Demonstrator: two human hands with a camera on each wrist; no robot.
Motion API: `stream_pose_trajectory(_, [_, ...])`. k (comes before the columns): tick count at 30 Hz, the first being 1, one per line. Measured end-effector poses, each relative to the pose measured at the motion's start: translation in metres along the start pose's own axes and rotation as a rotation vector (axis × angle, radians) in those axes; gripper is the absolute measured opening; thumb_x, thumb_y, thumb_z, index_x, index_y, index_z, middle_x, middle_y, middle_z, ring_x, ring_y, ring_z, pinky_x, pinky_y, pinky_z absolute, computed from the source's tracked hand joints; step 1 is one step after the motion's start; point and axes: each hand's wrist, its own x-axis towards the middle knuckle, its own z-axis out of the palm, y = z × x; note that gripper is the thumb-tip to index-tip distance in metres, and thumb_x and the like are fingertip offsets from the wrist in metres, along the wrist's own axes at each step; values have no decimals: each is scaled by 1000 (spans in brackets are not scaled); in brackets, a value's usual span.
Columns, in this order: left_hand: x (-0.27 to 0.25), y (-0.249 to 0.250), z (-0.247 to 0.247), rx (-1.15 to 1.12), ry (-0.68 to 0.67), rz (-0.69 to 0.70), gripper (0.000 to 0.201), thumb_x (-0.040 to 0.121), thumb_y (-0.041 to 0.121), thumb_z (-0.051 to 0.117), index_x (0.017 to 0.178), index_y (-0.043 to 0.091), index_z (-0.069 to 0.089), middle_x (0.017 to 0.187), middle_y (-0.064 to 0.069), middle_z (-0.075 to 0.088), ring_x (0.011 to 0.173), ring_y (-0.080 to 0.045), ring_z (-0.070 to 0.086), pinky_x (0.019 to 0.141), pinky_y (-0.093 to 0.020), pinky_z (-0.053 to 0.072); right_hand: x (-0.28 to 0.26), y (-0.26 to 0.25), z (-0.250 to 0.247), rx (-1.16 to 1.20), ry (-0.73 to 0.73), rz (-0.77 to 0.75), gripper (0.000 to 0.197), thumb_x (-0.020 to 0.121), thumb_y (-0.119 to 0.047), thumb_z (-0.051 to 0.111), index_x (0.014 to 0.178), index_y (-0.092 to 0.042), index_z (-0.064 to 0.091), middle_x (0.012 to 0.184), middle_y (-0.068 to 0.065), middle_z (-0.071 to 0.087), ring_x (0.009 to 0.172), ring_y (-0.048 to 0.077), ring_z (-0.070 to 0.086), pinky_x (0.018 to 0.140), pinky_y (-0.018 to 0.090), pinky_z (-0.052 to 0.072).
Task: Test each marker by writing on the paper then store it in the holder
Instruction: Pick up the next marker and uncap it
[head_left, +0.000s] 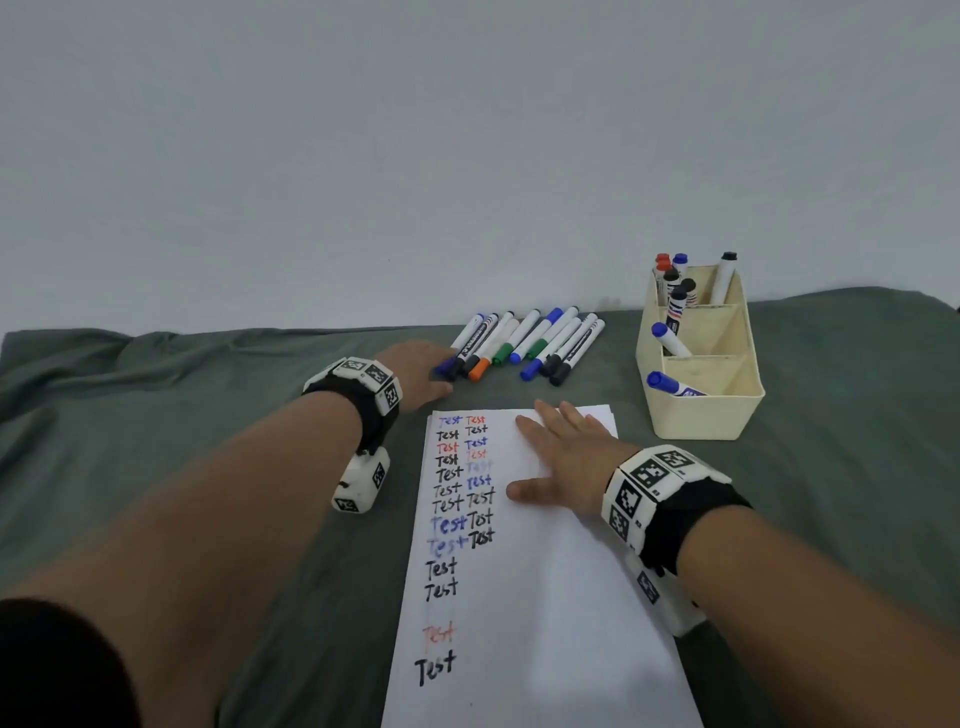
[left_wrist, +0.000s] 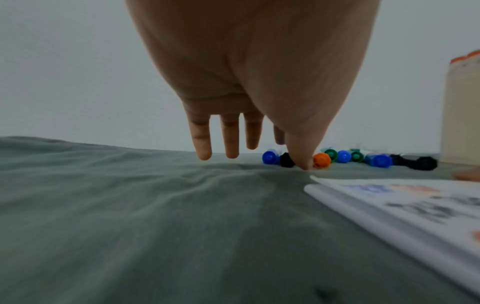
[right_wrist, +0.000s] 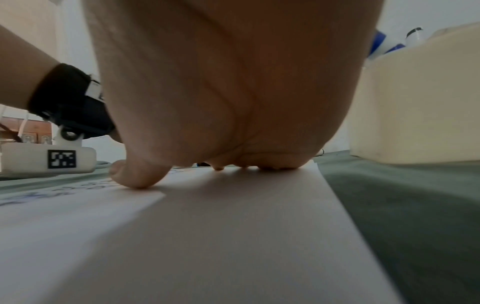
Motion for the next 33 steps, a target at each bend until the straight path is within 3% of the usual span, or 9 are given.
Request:
stream_pose_trajectory(2, [8,2,-1,40,-22,-28,49,94,52,54,134,23,52,128,-5,60,114,-24,57,94,-37,46,1,0,0,-2,0,1,100,88,-80,41,162,-29,-4,169,0,-14,156,25,-11,126,44,1])
stream_pose_trajectory(5, [14,0,-3,48,-2,-132,43,90,59,57,100,17,52,93,-2,60,78,-19,56,67,-32,42,3,2,1,4,8,-1,99,88,-80,41,162,-29,-2,169,0,-13,156,25,-9,126,44,2])
stream_pose_trajectory(11, [14,-8,-6,93,44,-201,18,99,25,53,108,10,58,108,-9,64,85,-24,54,69,-30,38,9,5,2,40,13,0,99,86,-81,43,161,-30,1,169,-1,-11,156,24,-8,125,44,4])
stream_pose_trajectory(18, [-19,-23,1,-85,202,-227,30,94,23,58,122,13,58,112,-8,66,103,-27,60,90,-38,48,4,0,-8,158,93,30,91,91,-69,51,161,-27,10,170,1,0,156,23,3,122,45,18])
stream_pose_trajectory(20, [-33,-20,2,-127,256,-168,37,95,24,57,130,16,57,111,-6,67,101,-24,60,87,-35,48,-1,-2,-12,191,160,13,90,94,-62,53,161,-27,5,170,1,-4,156,24,1,122,46,19])
stream_pose_trajectory(26, [-77,25,2,-159,250,214,32,88,19,58,118,28,65,96,7,60,83,-11,55,71,-27,43,-9,-7,-22,118,453,-47,85,97,-44,59,159,-30,3,168,4,-11,155,31,-4,124,50,11])
stream_pose_trajectory(28, [-85,40,4,-139,263,286,26,87,22,58,112,29,62,93,11,56,81,-7,50,69,-22,37,-10,-9,-25,15,444,-55,57,101,-41,52,152,-27,31,165,8,14,151,33,12,119,47,23])
stream_pose_trajectory(30, [-89,53,6,-140,274,287,20,87,24,56,107,27,59,90,10,57,75,-5,50,62,-21,36,-13,-13,-31,4,414,-36,22,104,-37,48,118,-24,57,134,5,54,124,24,44,93,36,42])
stream_pose_trajectory(33, [-92,67,10,-161,274,259,15,96,30,49,104,21,57,86,4,60,74,-15,56,62,-29,41,-20,-18,-34,71,414,-29,18,104,-35,48,101,-20,58,100,0,62,94,20,56,77,36,49])
